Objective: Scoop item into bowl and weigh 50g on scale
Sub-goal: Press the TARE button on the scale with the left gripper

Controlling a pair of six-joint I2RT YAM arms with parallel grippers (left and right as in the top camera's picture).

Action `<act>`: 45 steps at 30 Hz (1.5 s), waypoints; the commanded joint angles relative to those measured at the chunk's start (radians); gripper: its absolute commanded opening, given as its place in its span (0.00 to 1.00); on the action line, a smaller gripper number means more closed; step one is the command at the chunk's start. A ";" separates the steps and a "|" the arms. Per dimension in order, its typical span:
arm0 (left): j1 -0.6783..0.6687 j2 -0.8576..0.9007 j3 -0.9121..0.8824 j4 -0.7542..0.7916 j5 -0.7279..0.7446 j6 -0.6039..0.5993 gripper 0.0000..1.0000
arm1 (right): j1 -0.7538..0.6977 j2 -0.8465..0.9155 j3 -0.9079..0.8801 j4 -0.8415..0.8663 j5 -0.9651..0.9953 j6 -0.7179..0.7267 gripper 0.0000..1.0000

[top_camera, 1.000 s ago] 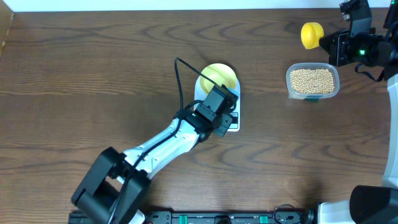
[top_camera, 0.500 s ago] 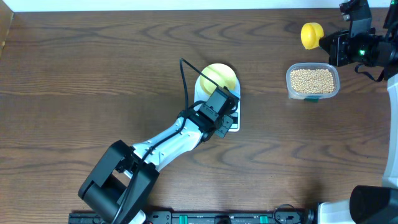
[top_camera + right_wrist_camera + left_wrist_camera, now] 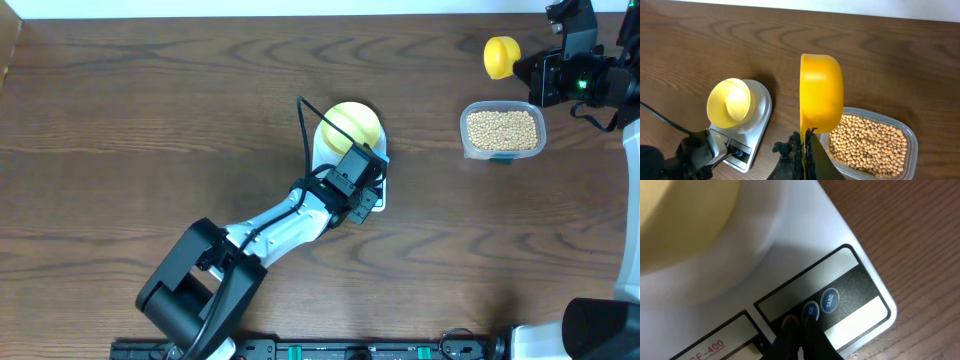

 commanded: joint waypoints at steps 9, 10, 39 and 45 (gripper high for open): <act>0.000 0.010 -0.002 0.002 -0.045 0.009 0.08 | 0.014 -0.021 0.024 -0.001 -0.003 -0.014 0.01; 0.001 0.010 -0.002 0.002 -0.053 0.009 0.08 | 0.014 -0.021 0.024 -0.001 -0.003 -0.014 0.01; 0.000 0.080 -0.004 0.002 -0.055 0.009 0.08 | 0.014 -0.021 0.024 -0.005 -0.003 -0.014 0.01; 0.000 0.088 -0.004 -0.001 -0.055 0.009 0.08 | 0.014 -0.021 0.024 -0.005 -0.003 -0.014 0.01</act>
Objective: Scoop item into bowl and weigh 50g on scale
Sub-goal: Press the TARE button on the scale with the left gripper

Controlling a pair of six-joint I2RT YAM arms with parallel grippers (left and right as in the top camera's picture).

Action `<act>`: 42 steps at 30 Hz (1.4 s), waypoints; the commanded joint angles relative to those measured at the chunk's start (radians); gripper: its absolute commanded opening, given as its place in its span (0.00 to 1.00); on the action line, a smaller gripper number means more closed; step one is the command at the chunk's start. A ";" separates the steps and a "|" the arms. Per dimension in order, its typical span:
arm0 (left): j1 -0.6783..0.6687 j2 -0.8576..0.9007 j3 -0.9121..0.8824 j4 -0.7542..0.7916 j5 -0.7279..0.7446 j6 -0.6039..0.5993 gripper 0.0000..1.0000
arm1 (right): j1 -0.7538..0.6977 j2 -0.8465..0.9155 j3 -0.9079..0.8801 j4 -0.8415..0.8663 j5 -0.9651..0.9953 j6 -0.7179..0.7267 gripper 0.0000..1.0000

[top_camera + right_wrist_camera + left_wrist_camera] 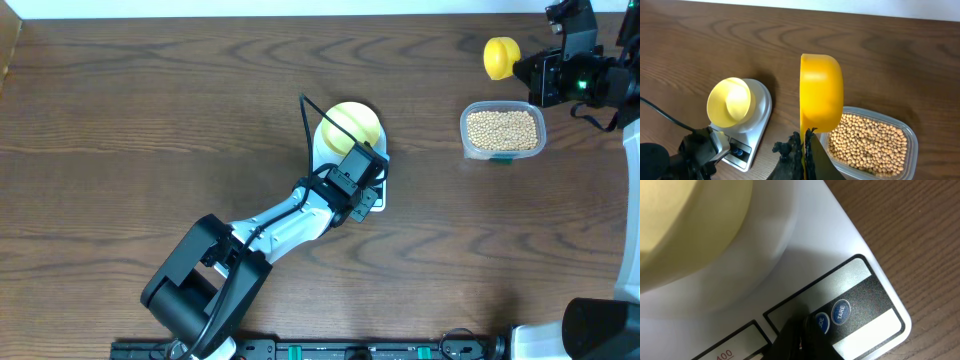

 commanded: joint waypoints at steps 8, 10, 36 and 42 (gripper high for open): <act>0.002 0.063 -0.019 -0.063 -0.021 0.031 0.08 | 0.014 -0.021 0.024 -0.001 -0.002 -0.013 0.01; 0.002 0.063 -0.019 -0.066 -0.021 0.041 0.08 | 0.014 -0.021 0.024 -0.001 -0.003 -0.013 0.01; 0.000 0.135 -0.019 -0.066 -0.072 0.051 0.08 | 0.014 -0.021 0.024 -0.004 -0.002 -0.013 0.01; -0.001 0.116 -0.018 -0.079 -0.071 0.047 0.07 | 0.014 -0.021 0.024 -0.004 -0.002 -0.013 0.01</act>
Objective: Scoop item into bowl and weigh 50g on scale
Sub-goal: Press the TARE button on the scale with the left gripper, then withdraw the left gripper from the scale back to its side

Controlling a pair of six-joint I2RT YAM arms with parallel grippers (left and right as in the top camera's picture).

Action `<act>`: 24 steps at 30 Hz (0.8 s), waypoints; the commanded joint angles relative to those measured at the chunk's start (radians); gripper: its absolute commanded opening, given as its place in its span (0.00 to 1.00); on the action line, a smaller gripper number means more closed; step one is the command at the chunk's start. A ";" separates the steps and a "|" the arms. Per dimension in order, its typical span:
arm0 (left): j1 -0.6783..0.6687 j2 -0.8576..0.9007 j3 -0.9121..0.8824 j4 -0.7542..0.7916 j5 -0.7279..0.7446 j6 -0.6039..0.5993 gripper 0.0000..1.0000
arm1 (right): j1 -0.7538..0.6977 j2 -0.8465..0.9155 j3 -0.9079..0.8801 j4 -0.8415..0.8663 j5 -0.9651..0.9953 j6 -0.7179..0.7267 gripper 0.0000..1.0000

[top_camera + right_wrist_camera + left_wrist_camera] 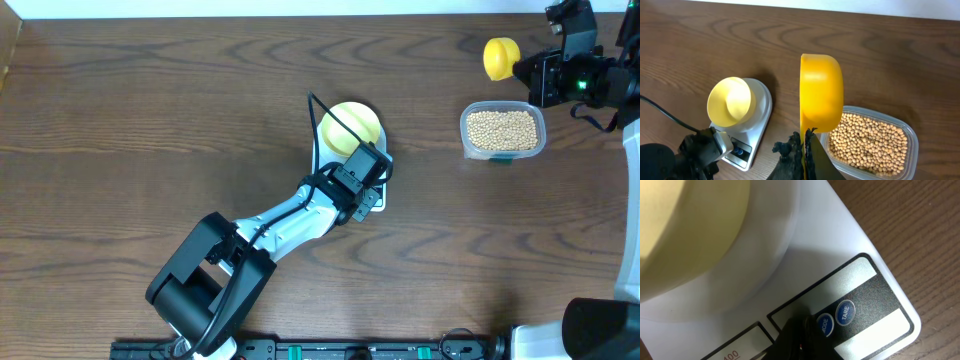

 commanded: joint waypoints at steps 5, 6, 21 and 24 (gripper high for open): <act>0.004 0.025 -0.050 -0.061 -0.017 0.013 0.08 | 0.014 -0.021 0.024 -0.001 -0.002 -0.013 0.01; 0.004 0.010 -0.050 -0.064 -0.017 0.013 0.08 | 0.014 -0.021 0.024 -0.001 -0.002 -0.014 0.01; 0.005 -0.207 -0.050 -0.130 -0.016 0.013 0.08 | 0.014 -0.021 0.024 -0.002 0.005 -0.016 0.01; 0.005 -0.317 -0.049 -0.181 -0.016 0.013 0.08 | 0.014 -0.021 0.024 -0.002 0.005 -0.016 0.01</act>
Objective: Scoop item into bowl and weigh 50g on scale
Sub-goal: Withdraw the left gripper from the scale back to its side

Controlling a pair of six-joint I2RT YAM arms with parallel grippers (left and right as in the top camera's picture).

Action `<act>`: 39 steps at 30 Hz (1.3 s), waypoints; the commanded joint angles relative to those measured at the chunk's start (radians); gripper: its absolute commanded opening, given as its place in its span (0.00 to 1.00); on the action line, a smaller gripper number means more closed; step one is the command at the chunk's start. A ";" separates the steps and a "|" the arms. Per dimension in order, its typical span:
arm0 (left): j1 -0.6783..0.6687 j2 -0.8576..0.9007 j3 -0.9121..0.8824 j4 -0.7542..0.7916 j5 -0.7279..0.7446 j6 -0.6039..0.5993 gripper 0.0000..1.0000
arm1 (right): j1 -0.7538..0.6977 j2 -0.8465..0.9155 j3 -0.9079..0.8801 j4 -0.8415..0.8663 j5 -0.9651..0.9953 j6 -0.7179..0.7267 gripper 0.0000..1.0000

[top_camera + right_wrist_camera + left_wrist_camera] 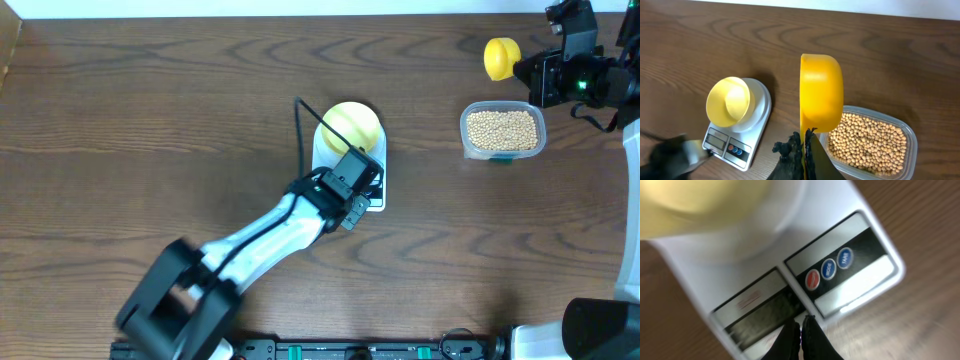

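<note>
A white kitchen scale [372, 203] stands mid-table with an empty pale yellow bowl [352, 124] on its platform. My left gripper [802, 324] is shut and empty, its tips just over the scale's front edge, below the red and blue buttons [829, 269]. My right gripper [804, 136] is shut on the handle of a yellow scoop [821, 92], held up beside a clear tub of soybeans [502, 130]. In the overhead view the yellow scoop [500, 56] hangs beyond the tub at the far right.
A black cable [300, 125] runs from the left arm past the scale's left side. The dark wooden table [150, 120] stretches left of the scale; its white back edge [300, 8] runs along the top.
My left gripper has drawn back from the scale's buttons toward the front edge, and the left arm has shifted. The whole button panel and display now show. The right arm has not moved.
My shut left gripper had its tips on the scale's button row, by the red and blue buttons, and stayed there with small shifts through the earlier moments. Now it sits back at the scale's front edge. The right gripper held the yellow scoop still by the soybean tub throughout.
</note>
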 commanded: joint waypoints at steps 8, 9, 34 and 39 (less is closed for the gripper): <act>0.045 -0.420 -0.004 -0.257 -0.014 0.006 0.08 | 0.014 -0.021 0.024 -0.003 0.001 -0.015 0.01; 0.064 -0.442 -0.004 -0.265 -0.004 0.016 0.14 | 0.015 -0.021 0.024 -0.004 0.000 -0.015 0.01; 0.406 -0.505 -0.004 -0.277 0.338 0.280 0.98 | 0.016 -0.021 0.024 -0.016 0.000 -0.015 0.01; 0.406 -0.478 -0.004 -0.244 0.339 0.280 0.97 | 0.015 -0.021 0.024 -0.016 0.001 -0.016 0.01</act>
